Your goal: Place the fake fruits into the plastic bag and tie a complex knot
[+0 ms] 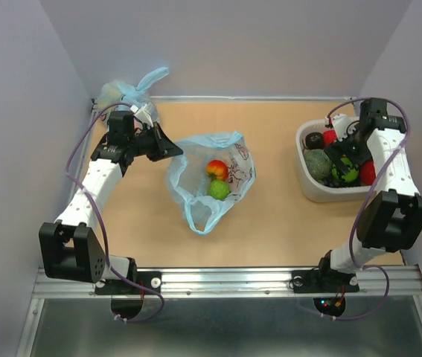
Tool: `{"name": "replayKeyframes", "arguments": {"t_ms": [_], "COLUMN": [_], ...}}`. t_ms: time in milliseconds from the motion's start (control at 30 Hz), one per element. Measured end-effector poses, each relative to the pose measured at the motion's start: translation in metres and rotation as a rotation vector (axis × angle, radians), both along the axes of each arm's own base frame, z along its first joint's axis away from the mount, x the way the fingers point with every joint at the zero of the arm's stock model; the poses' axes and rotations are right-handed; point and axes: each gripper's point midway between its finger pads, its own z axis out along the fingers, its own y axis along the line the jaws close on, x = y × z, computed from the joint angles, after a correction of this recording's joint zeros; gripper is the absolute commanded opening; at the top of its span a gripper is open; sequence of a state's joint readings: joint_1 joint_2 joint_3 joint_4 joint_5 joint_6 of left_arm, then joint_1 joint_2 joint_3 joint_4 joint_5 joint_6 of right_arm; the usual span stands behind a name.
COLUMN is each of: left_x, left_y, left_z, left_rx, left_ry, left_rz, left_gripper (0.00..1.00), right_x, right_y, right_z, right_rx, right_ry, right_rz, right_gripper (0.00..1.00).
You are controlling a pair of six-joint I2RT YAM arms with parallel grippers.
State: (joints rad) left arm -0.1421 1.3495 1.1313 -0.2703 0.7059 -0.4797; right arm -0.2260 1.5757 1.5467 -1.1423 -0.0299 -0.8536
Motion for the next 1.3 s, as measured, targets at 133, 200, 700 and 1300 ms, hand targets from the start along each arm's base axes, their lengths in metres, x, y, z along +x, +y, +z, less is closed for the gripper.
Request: {"name": "replayKeyframes", "arguments": {"t_ms": [133, 200, 700, 1300], "left_x": [0.000, 0.000, -0.001, 0.000], "left_y": [0.000, 0.000, 0.001, 0.000], "left_z": [-0.002, -0.005, -0.012, -0.011], "left_rx": [0.004, 0.008, 0.019, 0.013], "left_ry": [0.005, 0.014, 0.036, 0.036], "left_rz": [-0.002, -0.004, -0.008, -0.006], "left_gripper": [0.00, 0.00, 0.00, 0.00], "right_x": [-0.006, -0.007, 0.016, -0.045], "right_y": [0.006, 0.006, 0.007, 0.363], "right_z": [-0.025, -0.033, -0.012, 0.144], "right_rx": [0.018, 0.021, 0.027, 0.751], "right_ry": [0.069, 0.080, -0.006, -0.064], "right_rz": [0.013, 0.015, 0.005, 0.581], "right_gripper": [1.00, 1.00, 0.55, 0.52]}}
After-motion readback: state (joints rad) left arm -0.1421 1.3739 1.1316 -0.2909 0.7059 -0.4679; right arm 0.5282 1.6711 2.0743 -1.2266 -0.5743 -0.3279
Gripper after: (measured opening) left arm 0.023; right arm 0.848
